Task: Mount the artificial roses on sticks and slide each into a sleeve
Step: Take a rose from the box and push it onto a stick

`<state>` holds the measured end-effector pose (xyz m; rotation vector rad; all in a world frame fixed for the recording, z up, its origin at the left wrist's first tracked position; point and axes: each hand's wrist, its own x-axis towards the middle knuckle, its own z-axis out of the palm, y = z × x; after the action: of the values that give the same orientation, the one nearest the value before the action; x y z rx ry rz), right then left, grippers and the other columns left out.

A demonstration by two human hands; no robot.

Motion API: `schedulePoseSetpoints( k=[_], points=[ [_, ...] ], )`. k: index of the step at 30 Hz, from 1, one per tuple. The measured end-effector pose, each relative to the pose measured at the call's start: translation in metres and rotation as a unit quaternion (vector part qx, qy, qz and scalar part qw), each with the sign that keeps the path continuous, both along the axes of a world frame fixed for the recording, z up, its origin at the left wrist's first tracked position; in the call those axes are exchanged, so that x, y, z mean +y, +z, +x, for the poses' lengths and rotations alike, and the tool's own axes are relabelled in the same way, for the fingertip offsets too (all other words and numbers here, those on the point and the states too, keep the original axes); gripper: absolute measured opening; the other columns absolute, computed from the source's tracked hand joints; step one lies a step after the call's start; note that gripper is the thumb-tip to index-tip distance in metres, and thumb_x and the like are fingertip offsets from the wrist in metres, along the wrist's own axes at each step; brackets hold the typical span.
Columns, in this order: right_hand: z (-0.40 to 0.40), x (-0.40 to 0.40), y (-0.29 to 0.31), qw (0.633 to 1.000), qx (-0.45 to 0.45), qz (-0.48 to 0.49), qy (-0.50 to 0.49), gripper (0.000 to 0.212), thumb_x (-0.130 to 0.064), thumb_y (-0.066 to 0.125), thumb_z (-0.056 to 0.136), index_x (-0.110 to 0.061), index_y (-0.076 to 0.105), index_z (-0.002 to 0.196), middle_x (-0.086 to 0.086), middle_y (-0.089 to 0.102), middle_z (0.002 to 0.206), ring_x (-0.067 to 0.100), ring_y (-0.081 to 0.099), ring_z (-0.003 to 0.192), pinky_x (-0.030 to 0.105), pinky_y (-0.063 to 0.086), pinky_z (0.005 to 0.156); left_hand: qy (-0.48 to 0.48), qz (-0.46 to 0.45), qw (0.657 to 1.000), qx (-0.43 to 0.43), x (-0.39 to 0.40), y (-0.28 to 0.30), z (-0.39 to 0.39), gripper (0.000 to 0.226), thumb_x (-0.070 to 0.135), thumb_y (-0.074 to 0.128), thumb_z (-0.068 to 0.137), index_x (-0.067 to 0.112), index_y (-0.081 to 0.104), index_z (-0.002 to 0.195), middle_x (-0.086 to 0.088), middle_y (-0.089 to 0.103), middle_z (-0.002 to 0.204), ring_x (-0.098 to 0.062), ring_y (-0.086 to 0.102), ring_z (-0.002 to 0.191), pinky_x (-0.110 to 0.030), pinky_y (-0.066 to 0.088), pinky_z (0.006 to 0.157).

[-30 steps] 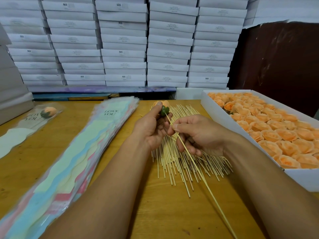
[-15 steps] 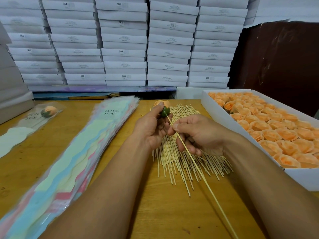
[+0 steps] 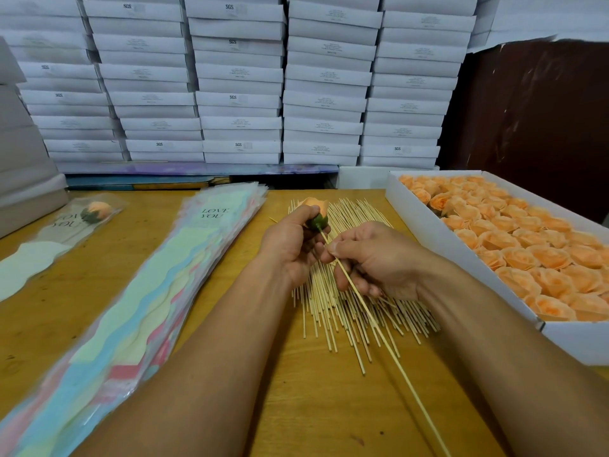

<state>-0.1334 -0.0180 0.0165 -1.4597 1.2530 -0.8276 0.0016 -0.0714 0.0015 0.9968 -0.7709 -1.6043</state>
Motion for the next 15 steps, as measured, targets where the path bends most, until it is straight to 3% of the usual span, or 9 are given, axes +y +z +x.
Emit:
schedulePoseSetpoints(
  k=[4, 15],
  points=[
    [0.0032, -0.0017, -0.0033, 1.000, 0.000, 0.008, -0.011, 0.022, -0.007, 0.048, 0.105, 0.006, 0.064, 0.099, 0.014, 0.065, 0.059, 0.009, 0.047, 0.033, 0.019, 0.034, 0.029, 0.006, 0.007, 1.000, -0.018, -0.0005, -0.0020, -0.0006, 0.014, 0.020, 0.064, 0.093, 0.006, 0.068, 0.092, -0.010, 0.069, 0.075, -0.011, 0.053, 0.055, -0.018, 0.045, 0.043],
    [0.0089, -0.0039, -0.0101, 0.999, 0.015, 0.005, -0.039, 0.023, -0.010, 0.050, 0.105, 0.001, 0.068, 0.095, 0.010, 0.067, 0.058, 0.007, 0.046, 0.034, 0.019, 0.033, 0.030, 0.023, 0.020, 0.999, -0.033, -0.0066, -0.0068, 0.0004, 0.013, 0.016, 0.064, 0.092, 0.003, 0.068, 0.093, -0.013, 0.065, 0.080, -0.011, 0.045, 0.051, -0.019, 0.042, 0.042]
  ],
)
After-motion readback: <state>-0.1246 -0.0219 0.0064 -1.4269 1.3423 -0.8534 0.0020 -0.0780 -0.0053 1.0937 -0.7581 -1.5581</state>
